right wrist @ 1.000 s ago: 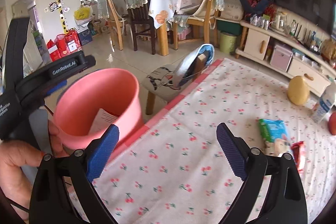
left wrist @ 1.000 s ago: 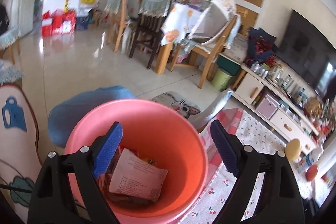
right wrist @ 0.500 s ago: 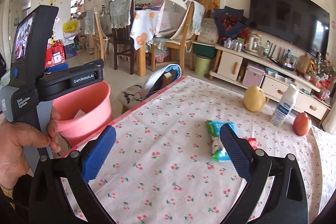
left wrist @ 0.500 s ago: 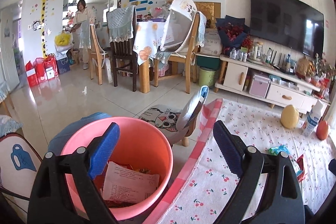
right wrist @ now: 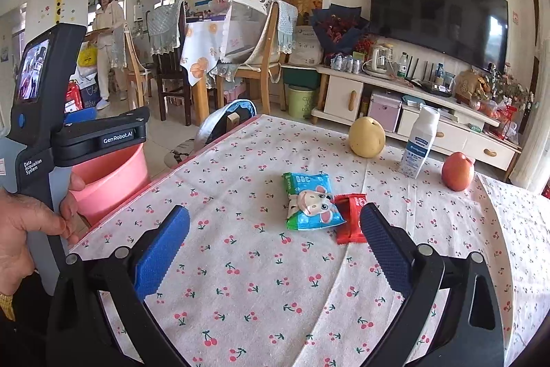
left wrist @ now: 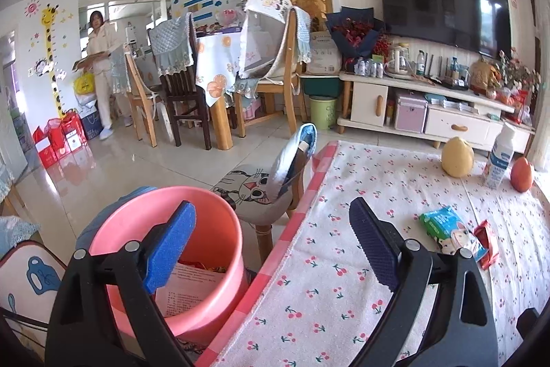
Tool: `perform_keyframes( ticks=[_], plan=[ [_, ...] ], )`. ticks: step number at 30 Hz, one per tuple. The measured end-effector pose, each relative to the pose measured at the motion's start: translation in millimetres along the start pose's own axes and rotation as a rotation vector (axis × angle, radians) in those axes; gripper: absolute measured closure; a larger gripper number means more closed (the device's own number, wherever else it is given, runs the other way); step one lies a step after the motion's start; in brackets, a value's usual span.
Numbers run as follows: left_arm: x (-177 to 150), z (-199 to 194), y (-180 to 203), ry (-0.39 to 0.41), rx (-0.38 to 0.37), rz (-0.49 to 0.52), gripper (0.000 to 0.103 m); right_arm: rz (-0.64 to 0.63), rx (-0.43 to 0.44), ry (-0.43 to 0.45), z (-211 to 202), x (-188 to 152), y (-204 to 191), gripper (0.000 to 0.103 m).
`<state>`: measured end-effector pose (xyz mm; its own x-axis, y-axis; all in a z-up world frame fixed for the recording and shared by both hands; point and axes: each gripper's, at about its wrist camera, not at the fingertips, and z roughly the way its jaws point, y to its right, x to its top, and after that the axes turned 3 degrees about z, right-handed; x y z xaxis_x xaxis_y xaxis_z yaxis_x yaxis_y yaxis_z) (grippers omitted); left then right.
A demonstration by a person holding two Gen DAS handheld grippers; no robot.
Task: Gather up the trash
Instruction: 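Move both open tools back over the table toward the last two packets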
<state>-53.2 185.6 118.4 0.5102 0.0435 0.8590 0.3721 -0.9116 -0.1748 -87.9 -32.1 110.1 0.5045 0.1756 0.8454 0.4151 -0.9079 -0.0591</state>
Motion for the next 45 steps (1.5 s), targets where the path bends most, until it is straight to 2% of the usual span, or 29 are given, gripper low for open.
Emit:
perform_keyframes(
  ticks=[13, 24, 37, 45],
  plan=[
    [-4, -5, 46, -0.018, -0.018, 0.126, 0.011, 0.073, -0.002, -0.047, 2, -14, 38, 0.005],
    [-9, -5, 73, -0.019, -0.027, 0.192, 0.011, 0.064, -0.028, -0.118, 13, -16, 57, 0.005],
    [-12, -2, 89, -0.023, -0.029, 0.232, 0.011, 0.133, -0.058, -0.183, 29, -12, 88, 0.005],
    [-13, 0, 93, -0.031, -0.031, 0.242, 0.011, 0.122, -0.079, -0.202, 48, -10, 95, 0.005]
  ],
)
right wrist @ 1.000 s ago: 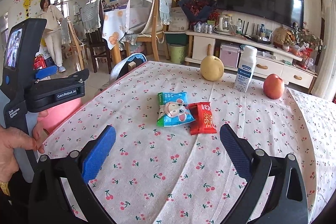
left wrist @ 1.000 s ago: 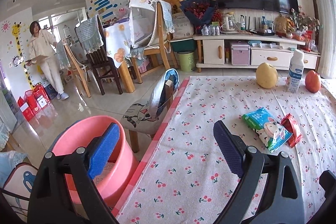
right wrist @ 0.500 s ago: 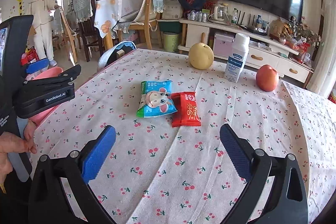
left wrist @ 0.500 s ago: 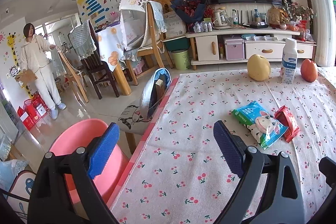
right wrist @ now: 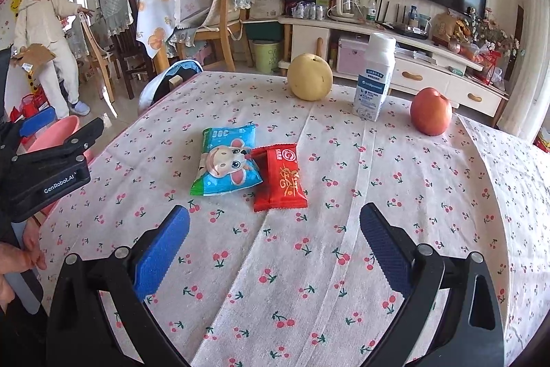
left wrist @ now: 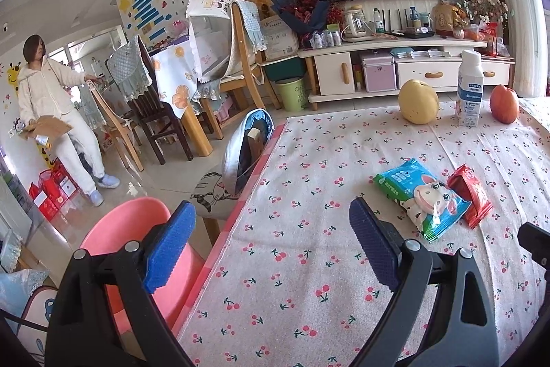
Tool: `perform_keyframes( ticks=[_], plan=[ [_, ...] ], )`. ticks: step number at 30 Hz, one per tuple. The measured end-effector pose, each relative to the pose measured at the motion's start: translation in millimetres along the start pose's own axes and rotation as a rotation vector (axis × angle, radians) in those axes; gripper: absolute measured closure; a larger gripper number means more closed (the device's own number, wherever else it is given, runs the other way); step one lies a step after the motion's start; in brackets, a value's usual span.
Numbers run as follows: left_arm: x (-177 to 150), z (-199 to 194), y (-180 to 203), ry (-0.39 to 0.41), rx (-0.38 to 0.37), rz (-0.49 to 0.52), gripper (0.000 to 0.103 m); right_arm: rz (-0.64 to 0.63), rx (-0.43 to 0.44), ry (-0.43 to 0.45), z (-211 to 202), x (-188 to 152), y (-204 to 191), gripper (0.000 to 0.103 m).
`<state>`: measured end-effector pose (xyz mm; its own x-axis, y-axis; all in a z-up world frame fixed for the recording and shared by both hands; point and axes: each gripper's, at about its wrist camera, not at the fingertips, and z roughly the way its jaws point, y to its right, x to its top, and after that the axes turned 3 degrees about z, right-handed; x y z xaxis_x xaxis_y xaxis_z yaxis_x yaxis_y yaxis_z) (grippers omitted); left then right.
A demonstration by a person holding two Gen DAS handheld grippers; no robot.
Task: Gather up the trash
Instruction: 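Move both open tools back over the table toward the last two packets, then grasp the red wrapper with the right tool while the left tool grasps the blue cow-print packet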
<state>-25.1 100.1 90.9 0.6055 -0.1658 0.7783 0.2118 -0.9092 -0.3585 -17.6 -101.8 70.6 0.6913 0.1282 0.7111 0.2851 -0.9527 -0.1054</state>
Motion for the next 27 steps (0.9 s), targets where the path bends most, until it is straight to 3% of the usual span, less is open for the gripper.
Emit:
perform_keyframes(
  ticks=[7, 19, 20, 23, 27],
  plan=[
    [0, 4, 3, -0.020, -0.014, 0.001, 0.011, 0.027, 0.026, -0.031, 20, 3, 10, 0.005],
    [-3, 13, -6, -0.080, -0.126, -0.088, 0.011, 0.116, 0.082, -0.076, 48, 13, 31, 0.006],
    [-4, 14, -5, -0.084, -0.135, -0.093, 0.011, 0.113, 0.083, -0.078, 50, 13, 30, 0.007],
    [-5, 17, -4, -0.101, -0.167, -0.107, 0.011, 0.106, 0.093, -0.095, 60, 15, 28, 0.028],
    [-5, 19, -3, -0.113, -0.185, -0.117, 0.011, 0.095, 0.105, -0.095, 70, 20, 28, 0.032]
  ],
)
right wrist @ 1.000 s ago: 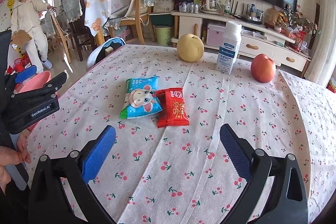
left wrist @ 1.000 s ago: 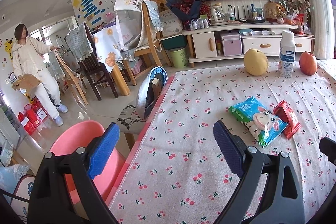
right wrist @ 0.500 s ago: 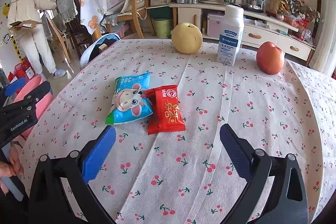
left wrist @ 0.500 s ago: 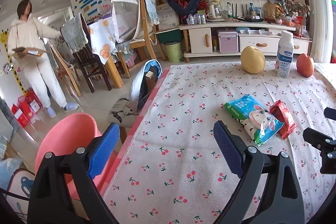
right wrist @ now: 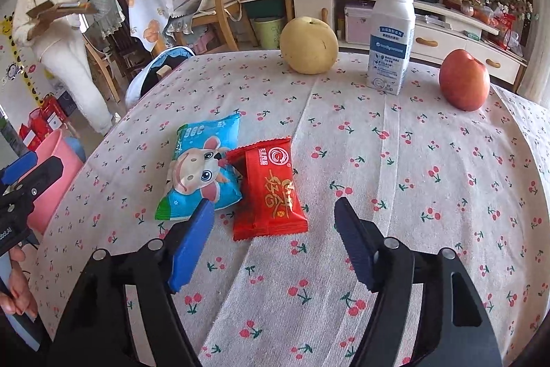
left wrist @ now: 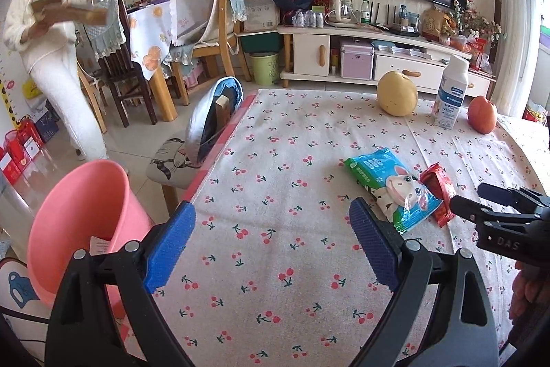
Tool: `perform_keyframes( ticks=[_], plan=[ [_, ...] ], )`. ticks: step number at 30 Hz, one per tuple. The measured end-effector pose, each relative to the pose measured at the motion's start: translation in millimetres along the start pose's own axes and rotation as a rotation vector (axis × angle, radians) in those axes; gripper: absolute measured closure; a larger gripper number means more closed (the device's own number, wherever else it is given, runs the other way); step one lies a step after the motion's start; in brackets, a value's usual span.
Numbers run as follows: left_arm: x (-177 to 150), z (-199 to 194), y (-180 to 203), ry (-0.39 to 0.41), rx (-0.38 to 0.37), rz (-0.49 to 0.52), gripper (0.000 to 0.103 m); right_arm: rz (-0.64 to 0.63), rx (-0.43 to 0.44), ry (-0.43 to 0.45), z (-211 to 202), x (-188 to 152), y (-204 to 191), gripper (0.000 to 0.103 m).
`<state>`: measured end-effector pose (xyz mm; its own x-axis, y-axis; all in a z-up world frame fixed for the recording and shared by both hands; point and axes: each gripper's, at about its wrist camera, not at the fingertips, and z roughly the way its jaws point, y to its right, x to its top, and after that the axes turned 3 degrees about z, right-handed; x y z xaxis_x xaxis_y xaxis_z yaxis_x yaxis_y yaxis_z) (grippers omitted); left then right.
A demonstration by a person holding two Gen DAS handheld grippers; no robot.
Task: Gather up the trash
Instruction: 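Grasp the red wrapper with the right tool while the left tool grasps the blue cow-print packet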
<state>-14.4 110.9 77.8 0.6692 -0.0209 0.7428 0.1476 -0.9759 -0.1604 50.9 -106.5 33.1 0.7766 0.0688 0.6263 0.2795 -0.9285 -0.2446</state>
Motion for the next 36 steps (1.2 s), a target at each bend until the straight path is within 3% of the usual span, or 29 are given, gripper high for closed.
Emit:
perform_keyframes(
  ticks=[4, 7, 15, 18, 25, 36],
  plan=[
    [0, 1, 3, -0.009, -0.019, -0.009, 0.011, 0.004, 0.020, 0.007, 7, 6, 1, 0.032],
    [-1, 3, 7, -0.018, -0.036, -0.009, 0.011, 0.002, 0.026, -0.009, 16, 8, 2, 0.050],
    [-1, 9, 15, -0.037, -0.116, -0.025, 0.011, 0.011, 0.044, -0.049, 28, 7, 2, 0.054],
    [-2, 12, 16, -0.055, -0.164, -0.055, 0.011, 0.017, 0.028, -0.050, 28, 6, 1, 0.067],
    [-6, 25, 13, -0.110, -0.270, -0.154, 0.011, 0.031, 0.021, -0.049, 20, 4, 3, 0.071],
    [-5, 44, 48, -0.174, -0.336, -0.136, 0.012, 0.074, -0.018, -0.011, -8, 8, 20, 0.072]
  ],
)
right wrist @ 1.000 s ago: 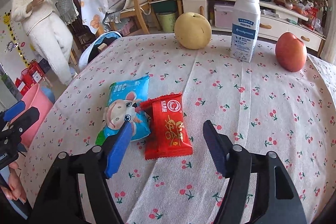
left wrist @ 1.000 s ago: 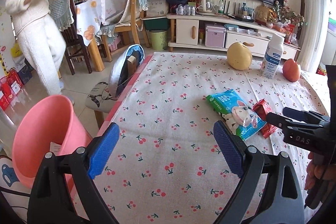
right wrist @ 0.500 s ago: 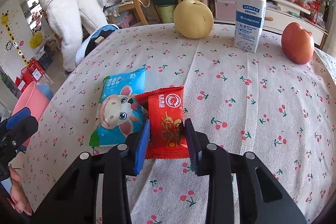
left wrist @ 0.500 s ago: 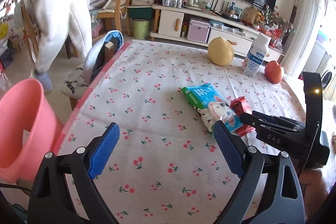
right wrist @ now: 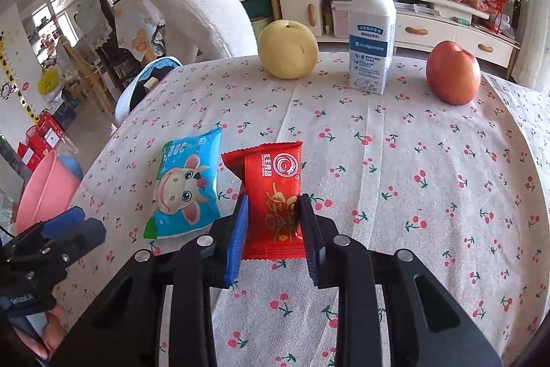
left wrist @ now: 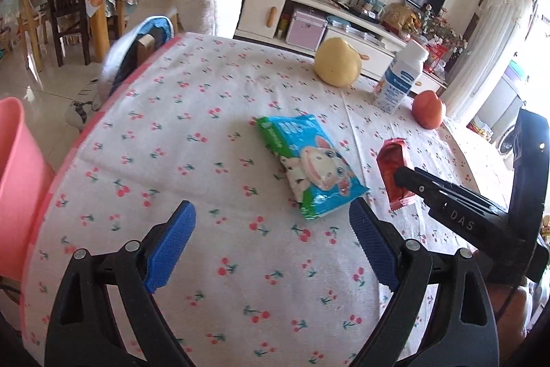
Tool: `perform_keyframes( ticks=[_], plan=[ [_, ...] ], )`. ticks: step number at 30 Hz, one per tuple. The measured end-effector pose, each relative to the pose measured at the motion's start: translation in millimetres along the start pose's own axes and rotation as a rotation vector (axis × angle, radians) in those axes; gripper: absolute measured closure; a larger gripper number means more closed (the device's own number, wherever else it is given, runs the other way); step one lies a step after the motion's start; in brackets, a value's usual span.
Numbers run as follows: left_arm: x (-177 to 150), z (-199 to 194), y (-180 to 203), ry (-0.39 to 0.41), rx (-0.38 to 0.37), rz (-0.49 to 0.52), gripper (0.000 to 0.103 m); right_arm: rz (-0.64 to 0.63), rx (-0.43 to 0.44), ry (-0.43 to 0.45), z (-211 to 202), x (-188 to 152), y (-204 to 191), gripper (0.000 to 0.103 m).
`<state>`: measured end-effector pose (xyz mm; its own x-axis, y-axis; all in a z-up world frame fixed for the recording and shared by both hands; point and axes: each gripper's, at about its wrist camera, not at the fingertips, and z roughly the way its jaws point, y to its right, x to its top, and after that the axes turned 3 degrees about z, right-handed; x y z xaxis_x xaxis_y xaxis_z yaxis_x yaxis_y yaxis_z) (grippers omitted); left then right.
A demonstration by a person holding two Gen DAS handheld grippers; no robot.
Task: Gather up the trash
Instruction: 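Grasp the red wrapper with the right tool while the left tool grasps the blue cow-print packet, then lift both packets and carry them over the pink bucket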
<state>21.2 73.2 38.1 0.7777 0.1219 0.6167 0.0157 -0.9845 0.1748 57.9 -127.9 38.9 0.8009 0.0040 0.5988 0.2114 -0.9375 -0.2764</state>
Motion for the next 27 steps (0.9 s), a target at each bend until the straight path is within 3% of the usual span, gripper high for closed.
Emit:
perform_keyframes(
  ticks=[4, 10, 16, 18, 24, 27],
  plan=[
    [11, 13, 21, 0.007, -0.007, 0.017, 0.012, 0.001, -0.007, -0.002, -5, -1, 5, 0.072],
    [31, 46, 32, -0.039, -0.005, -0.049, 0.012, 0.017, -0.036, 0.002, -11, 0, 18, 0.072],
    [39, 78, 46, -0.108, 0.060, -0.035, 0.014, 0.017, -0.020, 0.007, -15, 1, 19, 0.072],
    [38, 85, 45, -0.127, 0.089, -0.032, 0.027, 0.017, -0.016, 0.007, -16, 1, 18, 0.072],
    [39, 85, 44, -0.119, 0.102, -0.021, 0.048, 0.020, -0.005, 0.009, -17, 1, 18, 0.072],
    [37, 80, 44, -0.107, 0.095, -0.008, 0.054, 0.024, 0.012, 0.005, -16, 0, 17, 0.072]
  ],
)
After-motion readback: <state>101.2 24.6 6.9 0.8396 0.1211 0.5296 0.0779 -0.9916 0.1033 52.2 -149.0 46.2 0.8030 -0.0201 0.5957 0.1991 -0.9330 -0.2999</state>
